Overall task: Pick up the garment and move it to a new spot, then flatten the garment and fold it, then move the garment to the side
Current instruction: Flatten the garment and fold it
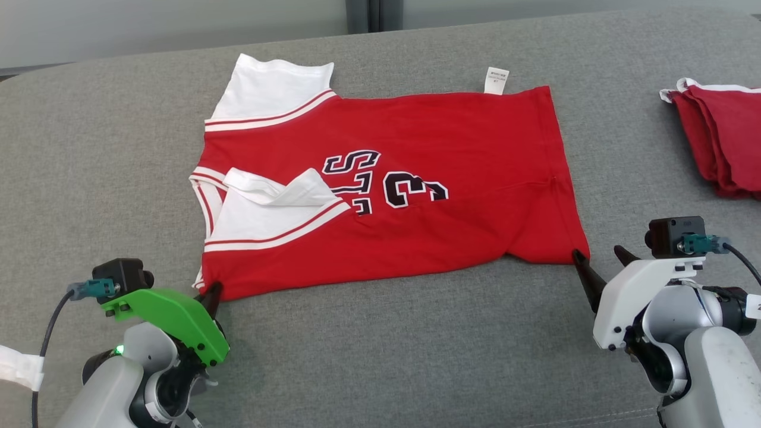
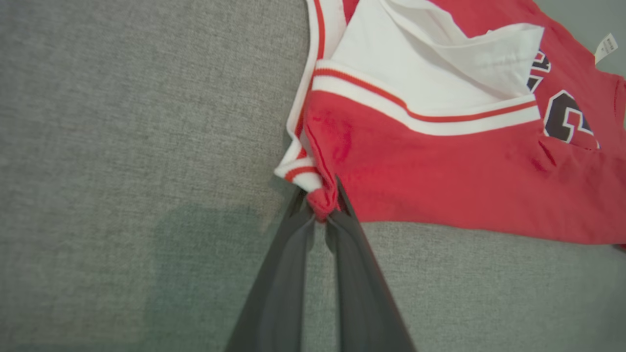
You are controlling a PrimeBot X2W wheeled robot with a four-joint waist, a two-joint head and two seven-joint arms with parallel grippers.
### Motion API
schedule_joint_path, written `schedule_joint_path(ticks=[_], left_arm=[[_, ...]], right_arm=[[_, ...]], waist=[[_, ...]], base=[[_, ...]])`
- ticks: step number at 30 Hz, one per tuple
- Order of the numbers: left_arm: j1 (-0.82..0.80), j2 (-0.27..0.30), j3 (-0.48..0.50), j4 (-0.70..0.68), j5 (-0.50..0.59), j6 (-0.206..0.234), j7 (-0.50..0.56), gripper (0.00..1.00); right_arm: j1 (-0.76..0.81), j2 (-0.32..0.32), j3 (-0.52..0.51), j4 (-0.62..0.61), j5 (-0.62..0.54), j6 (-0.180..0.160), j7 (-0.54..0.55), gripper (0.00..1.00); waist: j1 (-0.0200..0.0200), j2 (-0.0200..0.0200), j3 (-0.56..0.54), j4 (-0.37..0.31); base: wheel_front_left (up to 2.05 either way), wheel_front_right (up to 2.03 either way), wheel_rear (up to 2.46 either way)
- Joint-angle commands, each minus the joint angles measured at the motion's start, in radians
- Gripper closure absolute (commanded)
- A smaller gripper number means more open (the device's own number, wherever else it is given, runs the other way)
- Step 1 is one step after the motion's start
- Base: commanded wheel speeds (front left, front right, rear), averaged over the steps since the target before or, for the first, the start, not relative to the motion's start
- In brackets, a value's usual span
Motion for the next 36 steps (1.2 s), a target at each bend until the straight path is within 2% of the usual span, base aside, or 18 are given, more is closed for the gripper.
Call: schedule_joint_path(ticks=[1, 10, 11, 12, 14, 15, 21, 25, 32, 36], left_arm=[[-0.008, 0.011, 0.003, -0.007, 0.000, -0.004, -0.008, 1.00], [-0.027, 0.017, 0.013, -0.030, 0.014, -0.005, -0.028, 1.00], [-0.028, 0.015, 0.012, -0.030, 0.015, -0.007, -0.030, 1.00], [-0.029, 0.012, 0.009, -0.032, 0.016, -0.009, -0.034, 1.00], [-0.034, 0.008, 0.009, -0.037, 0.020, -0.015, -0.042, 1.00], [-0.037, 0.008, 0.010, -0.040, 0.019, -0.015, -0.046, 1.00], [-0.055, 0.011, 0.022, -0.082, 0.028, -0.019, -0.073, 1.00], [-0.051, 0.023, 0.032, -0.160, 0.031, -0.011, -0.082, 1.00], [0.095, 0.054, 0.020, -0.321, 0.023, 0.030, -0.079, 1.00], [0.208, 0.033, 0.017, -0.365, -0.001, 0.058, -0.101, 1.00]], right_arm=[[-0.021, 0.008, -0.013, 0.026, 0.001, -0.001, -0.008, 0.00], [-0.135, 0.036, -0.030, 0.247, -0.012, -0.001, -0.023, 0.00], [-0.143, 0.038, -0.023, 0.266, -0.008, -0.001, -0.020, 0.24], [-0.152, 0.035, -0.012, 0.285, -0.005, -0.001, -0.014, 0.55], [-0.161, 0.028, 0.002, 0.307, 0.002, -0.001, -0.017, 0.74], [-0.166, 0.024, 0.005, 0.310, 0.006, -0.001, -0.024, 1.00], [-0.201, -0.014, -0.023, 0.294, 0.029, -0.002, -0.064, 1.00], [-0.184, -0.039, -0.062, 0.244, 0.067, -0.002, -0.053, 1.00], [-0.052, -0.068, -0.084, 0.108, 0.102, -0.002, -0.008, 1.00], [0.039, -0.050, -0.106, 0.048, 0.107, -0.002, 0.005, 1.00]], waist=[[0.0000, -0.0001, 0.002, 0.008], [0.0000, -0.0001, 0.033, 0.035], [0.0000, -0.0001, 0.034, 0.036], [0.0000, -0.0001, 0.035, 0.038], [0.0000, -0.0001, 0.035, 0.041], [0.0000, -0.0001, 0.034, 0.041], [0.0000, -0.0001, 0.010, 0.041], [0.0000, -0.0001, -0.008, 0.044], [0.0000, -0.0001, -0.024, 0.046], [0.0000, -0.0001, -0.022, 0.046]], base=[[0.00, 0.00, 0.00], [0.00, 0.00, 0.00], [0.00, 0.00, 0.00], [0.00, 0.00, 0.00], [0.00, 0.00, 0.00], [0.00, 0.00, 0.00], [0.00, 0.00, 0.00], [0.00, 0.00, 0.00], [0.00, 0.00, 0.00], [0.00, 0.00, 0.00]])
